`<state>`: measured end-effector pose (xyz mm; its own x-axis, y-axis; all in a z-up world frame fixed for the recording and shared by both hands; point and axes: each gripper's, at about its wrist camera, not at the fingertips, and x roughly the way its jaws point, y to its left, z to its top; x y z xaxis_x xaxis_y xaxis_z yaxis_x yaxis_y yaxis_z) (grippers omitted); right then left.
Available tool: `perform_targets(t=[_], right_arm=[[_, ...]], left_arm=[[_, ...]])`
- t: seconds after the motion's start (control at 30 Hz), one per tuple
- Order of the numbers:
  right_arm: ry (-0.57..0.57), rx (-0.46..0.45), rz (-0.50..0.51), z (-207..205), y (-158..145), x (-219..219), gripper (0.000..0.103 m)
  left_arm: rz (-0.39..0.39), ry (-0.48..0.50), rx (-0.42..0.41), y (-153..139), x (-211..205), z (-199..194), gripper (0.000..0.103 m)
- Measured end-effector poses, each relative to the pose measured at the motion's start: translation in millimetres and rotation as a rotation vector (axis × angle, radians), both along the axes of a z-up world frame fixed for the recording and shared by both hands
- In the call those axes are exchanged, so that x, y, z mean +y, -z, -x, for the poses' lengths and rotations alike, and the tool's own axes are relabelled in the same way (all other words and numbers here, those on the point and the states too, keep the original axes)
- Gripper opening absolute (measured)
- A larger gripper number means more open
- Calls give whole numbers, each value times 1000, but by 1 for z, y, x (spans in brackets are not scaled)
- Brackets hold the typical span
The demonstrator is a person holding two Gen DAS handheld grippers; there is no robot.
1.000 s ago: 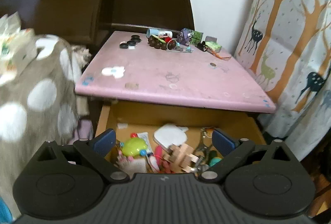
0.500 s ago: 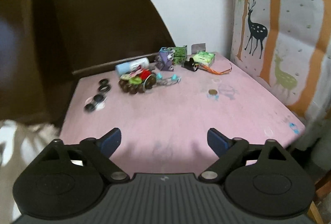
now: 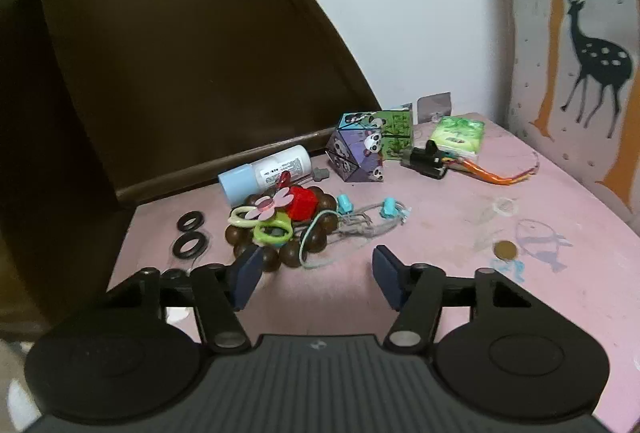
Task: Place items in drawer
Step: 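Reach the left gripper to the red cube on the pink top and grasp it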
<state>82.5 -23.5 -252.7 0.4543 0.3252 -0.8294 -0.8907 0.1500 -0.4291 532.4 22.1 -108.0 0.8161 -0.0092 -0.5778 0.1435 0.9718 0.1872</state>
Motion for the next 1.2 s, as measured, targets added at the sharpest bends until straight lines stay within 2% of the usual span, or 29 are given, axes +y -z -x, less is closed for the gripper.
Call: perform_targets(t=[0.23, 0.3, 0.5, 0.7, 0.83, 0.87, 0.93, 0.97, 1.0, 1.07, 1.2], right_arm=[[-18, -6, -1, 1, 3, -1, 89], [-21, -8, -2, 1, 4, 0, 89], [-30, -12, 0, 1, 5, 0, 89], [-31, -17, 7, 2, 6, 0, 89], [-36, -19, 18, 2, 7, 0, 89], [-31, -17, 18, 1, 6, 1, 88], [-18, -12, 17, 1, 5, 2, 88], [-19, -12, 17, 1, 5, 2, 88], [-20, -12, 18, 0, 5, 2, 88], [-25, -13, 17, 0, 6, 1, 88], [-40, -15, 15, 0, 7, 0, 89]], left_arm=[[-47, 2, 28, 12, -5, -25, 31], [-58, -12, 28, 12, -5, -25, 7], [-79, 11, -27, -5, -11, 3, 0], [-76, 44, -46, -32, -19, 32, 0], [-101, 101, 15, -35, -27, 38, 0], [-129, 97, 22, -32, -29, 36, 3], [-141, 70, 31, -25, -26, 28, 26], [-124, 58, 24, -23, -22, 24, 48], [-107, 47, 17, -21, -18, 20, 52], [-83, 29, 27, -14, -11, 8, 52], [-105, 40, 46, 4, -8, -12, 52]])
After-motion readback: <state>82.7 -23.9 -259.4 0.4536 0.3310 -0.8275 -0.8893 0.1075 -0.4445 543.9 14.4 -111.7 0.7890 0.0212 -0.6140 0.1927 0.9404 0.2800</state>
